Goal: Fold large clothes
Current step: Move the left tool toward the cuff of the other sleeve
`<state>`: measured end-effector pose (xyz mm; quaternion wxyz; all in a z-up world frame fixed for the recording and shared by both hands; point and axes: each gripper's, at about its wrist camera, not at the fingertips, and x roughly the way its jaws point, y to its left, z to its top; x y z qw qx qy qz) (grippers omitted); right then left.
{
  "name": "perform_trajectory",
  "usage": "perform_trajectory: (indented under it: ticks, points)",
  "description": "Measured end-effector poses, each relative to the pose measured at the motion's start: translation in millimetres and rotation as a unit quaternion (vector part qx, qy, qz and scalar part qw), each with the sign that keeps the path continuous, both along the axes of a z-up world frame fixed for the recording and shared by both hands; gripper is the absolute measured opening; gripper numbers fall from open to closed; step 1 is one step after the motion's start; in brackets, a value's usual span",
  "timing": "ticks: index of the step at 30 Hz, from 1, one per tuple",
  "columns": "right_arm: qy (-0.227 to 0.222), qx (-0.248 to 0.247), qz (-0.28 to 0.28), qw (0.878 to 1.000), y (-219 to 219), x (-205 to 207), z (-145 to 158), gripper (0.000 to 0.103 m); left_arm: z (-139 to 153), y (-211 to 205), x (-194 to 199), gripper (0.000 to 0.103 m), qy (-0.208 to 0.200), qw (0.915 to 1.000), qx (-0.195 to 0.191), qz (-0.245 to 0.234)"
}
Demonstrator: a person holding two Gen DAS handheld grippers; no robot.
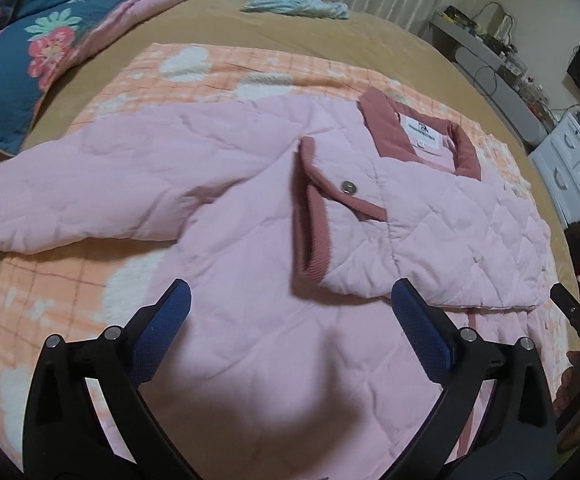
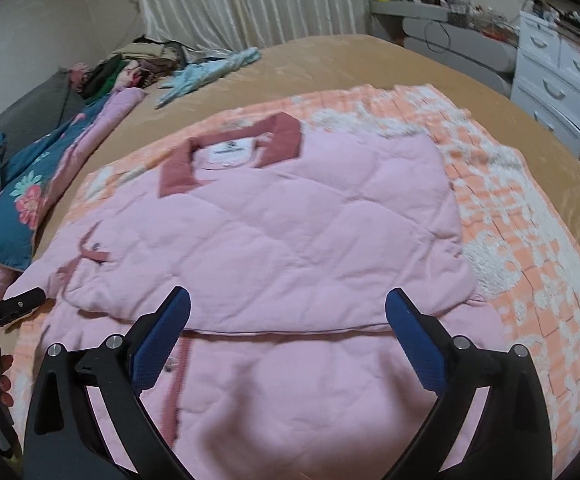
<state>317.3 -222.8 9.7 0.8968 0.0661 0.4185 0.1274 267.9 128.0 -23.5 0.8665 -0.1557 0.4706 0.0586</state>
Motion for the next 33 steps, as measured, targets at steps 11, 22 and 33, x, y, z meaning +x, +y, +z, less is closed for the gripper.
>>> perform_trajectory:
  ticks: [11, 22, 33]
  points:
    - [-0.031, 0.005, 0.027, 0.999, 49.3, -15.7, 29.1, 0.098, 14.8, 41.0, -33.0, 0.094, -0.009, 0.9994, 0.008, 0.033]
    - [-0.053, 0.014, 0.057, 0.997, 102.2, -25.1, 50.4, 0.098, 25.1, 81.5, -60.0, 0.094, -0.022, 0.9975, 0.021, 0.064]
    - [-0.075, 0.005, 0.104, 0.992, 162.5, -34.3, 65.9, 0.098, 19.7, 122.3, -76.7, 0.094, -0.03, 0.9938, 0.018, 0.105]
